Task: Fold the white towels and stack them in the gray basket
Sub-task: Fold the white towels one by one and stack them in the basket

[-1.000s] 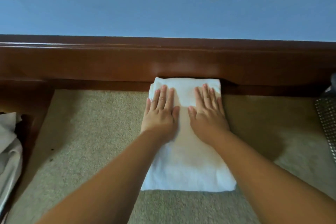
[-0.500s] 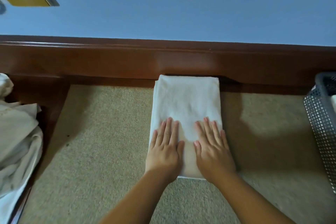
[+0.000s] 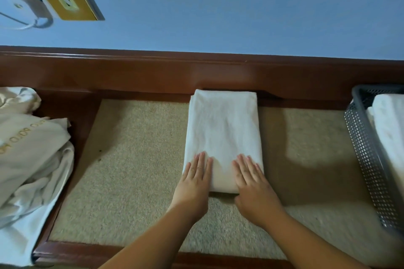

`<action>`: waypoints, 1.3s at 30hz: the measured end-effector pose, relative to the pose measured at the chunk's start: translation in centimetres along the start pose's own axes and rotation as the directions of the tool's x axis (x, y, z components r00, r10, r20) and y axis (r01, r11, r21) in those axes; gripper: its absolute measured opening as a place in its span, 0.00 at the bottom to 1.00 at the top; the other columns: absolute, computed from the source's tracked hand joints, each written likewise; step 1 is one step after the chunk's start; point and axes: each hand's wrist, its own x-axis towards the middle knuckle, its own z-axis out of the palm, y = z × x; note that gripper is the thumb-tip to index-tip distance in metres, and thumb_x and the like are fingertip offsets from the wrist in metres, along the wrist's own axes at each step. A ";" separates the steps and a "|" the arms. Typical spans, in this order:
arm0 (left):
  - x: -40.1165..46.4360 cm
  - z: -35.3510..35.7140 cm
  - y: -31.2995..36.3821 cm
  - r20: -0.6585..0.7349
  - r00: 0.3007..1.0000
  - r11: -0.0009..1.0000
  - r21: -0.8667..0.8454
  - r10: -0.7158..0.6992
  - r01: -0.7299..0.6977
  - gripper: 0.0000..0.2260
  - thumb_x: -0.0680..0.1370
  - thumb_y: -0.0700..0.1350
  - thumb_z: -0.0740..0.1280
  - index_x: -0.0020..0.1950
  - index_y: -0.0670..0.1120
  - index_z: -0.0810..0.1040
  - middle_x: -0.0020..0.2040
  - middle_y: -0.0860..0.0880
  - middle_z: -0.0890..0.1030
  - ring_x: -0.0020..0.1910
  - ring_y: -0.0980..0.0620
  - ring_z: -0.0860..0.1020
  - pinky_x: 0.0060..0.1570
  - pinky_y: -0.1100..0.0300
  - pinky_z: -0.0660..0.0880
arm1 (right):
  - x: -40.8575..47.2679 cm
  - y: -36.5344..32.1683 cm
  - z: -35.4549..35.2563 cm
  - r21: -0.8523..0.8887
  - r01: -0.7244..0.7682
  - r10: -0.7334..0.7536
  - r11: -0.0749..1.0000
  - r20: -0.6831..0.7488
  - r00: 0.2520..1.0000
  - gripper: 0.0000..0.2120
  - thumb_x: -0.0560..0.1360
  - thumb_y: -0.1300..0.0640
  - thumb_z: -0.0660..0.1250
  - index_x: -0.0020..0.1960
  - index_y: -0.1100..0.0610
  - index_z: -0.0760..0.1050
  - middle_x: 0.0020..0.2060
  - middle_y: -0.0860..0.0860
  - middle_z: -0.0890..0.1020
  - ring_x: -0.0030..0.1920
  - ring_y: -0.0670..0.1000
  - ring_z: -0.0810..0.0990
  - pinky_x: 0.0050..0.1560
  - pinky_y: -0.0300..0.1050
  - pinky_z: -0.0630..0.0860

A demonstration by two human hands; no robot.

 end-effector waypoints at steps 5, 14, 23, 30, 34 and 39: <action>1.3 0.4 0.0 -0.025 0.999 0.996 0.090 -0.025 0.028 0.42 0.83 0.35 0.59 0.79 0.40 0.25 0.81 0.37 0.28 0.81 0.39 0.31 0.82 0.46 0.37 | 0.9 -0.7 -0.2 0.049 -0.080 0.083 0.996 -0.059 0.995 0.41 0.73 0.68 0.60 0.83 0.64 0.50 0.83 0.61 0.52 0.83 0.62 0.48 0.83 0.56 0.47; -1.3 -8.5 0.0 0.003 1.000 0.998 0.061 0.017 -0.017 0.25 0.83 0.39 0.62 0.79 0.41 0.59 0.77 0.39 0.67 0.73 0.41 0.72 0.68 0.47 0.74 | -0.4 -2.4 -10.4 0.130 -0.156 0.152 0.979 0.034 0.988 0.27 0.78 0.64 0.66 0.75 0.59 0.62 0.71 0.57 0.74 0.66 0.59 0.76 0.58 0.52 0.78; -10.9 -22.7 -0.8 -0.258 0.934 0.945 -0.147 0.248 -0.291 0.13 0.77 0.47 0.66 0.62 0.51 0.74 0.53 0.55 0.75 0.47 0.52 0.77 0.46 0.55 0.76 | -8.6 -1.3 -25.6 0.324 0.001 0.064 0.946 -0.189 0.980 0.17 0.72 0.54 0.72 0.59 0.44 0.76 0.50 0.43 0.70 0.46 0.45 0.74 0.47 0.50 0.77; -11.4 -23.9 -1.6 -0.396 0.914 0.825 -0.483 0.092 -0.292 0.13 0.77 0.43 0.71 0.59 0.57 0.79 0.49 0.59 0.82 0.47 0.61 0.79 0.41 0.68 0.74 | -9.2 0.0 -29.5 0.636 -0.092 0.224 0.766 -0.131 0.966 0.16 0.70 0.56 0.73 0.53 0.39 0.78 0.50 0.37 0.81 0.49 0.42 0.80 0.46 0.46 0.80; -7.5 -20.6 -2.6 -0.312 0.950 0.775 -0.600 0.000 -0.197 0.11 0.79 0.45 0.71 0.60 0.57 0.80 0.50 0.58 0.83 0.46 0.61 0.80 0.43 0.65 0.77 | -5.9 1.6 -26.3 0.694 -0.157 0.206 0.702 0.014 0.979 0.13 0.73 0.57 0.73 0.54 0.42 0.79 0.52 0.41 0.82 0.53 0.45 0.80 0.45 0.46 0.79; -1.6 -17.6 -3.4 -0.266 0.961 0.739 -0.662 -0.078 -0.123 0.12 0.77 0.43 0.72 0.59 0.55 0.82 0.50 0.57 0.84 0.49 0.58 0.82 0.49 0.58 0.79 | -0.7 3.9 -22.7 0.735 -0.228 0.256 0.639 0.077 0.964 0.12 0.69 0.53 0.73 0.52 0.43 0.83 0.52 0.43 0.84 0.55 0.47 0.81 0.46 0.44 0.75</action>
